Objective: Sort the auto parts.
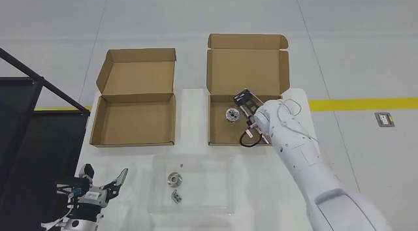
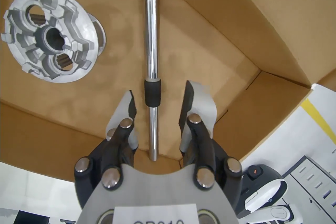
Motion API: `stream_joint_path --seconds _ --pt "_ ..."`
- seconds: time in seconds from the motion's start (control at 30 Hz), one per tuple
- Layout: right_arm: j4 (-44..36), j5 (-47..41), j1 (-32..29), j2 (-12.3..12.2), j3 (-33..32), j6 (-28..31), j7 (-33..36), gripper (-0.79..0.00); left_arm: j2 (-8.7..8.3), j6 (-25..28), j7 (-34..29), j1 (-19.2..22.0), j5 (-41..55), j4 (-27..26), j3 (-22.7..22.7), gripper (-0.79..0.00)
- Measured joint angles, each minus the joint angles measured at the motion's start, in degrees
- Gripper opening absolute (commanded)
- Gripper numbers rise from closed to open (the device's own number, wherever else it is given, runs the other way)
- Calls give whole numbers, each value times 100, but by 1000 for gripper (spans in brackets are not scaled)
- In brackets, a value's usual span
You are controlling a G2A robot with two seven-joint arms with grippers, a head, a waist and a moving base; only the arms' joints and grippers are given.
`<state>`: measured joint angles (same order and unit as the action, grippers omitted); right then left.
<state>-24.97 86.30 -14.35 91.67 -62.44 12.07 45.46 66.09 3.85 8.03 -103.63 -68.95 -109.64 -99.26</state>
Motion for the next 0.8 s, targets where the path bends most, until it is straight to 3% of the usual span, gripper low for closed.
stream_joint_path --seconds 0.13,0.23,0.33,0.57,0.67,0.8 --pt "-257 -4 -10 -29 -35 -65 -153 0 0 0 0 0 0 0 0 0" --pt "-894 -197 -201 -100 -212 -29 -490 0 0 0 0 0 0 0 0 0" --pt "-2076 -393 -729 -261 -584 45 -872 0 0 0 0 0 0 0 0 0" --pt "-5999 -421 -2761 -526 -1005 632 -672 0 0 0 0 0 0 0 0 0" --pt "-6939 -449 -3198 -564 -922 957 -752 0 0 0 0 0 0 0 0 0" --pt "-7514 -489 -3403 -591 -744 1349 -978 0 0 0 0 0 0 0 0 0"
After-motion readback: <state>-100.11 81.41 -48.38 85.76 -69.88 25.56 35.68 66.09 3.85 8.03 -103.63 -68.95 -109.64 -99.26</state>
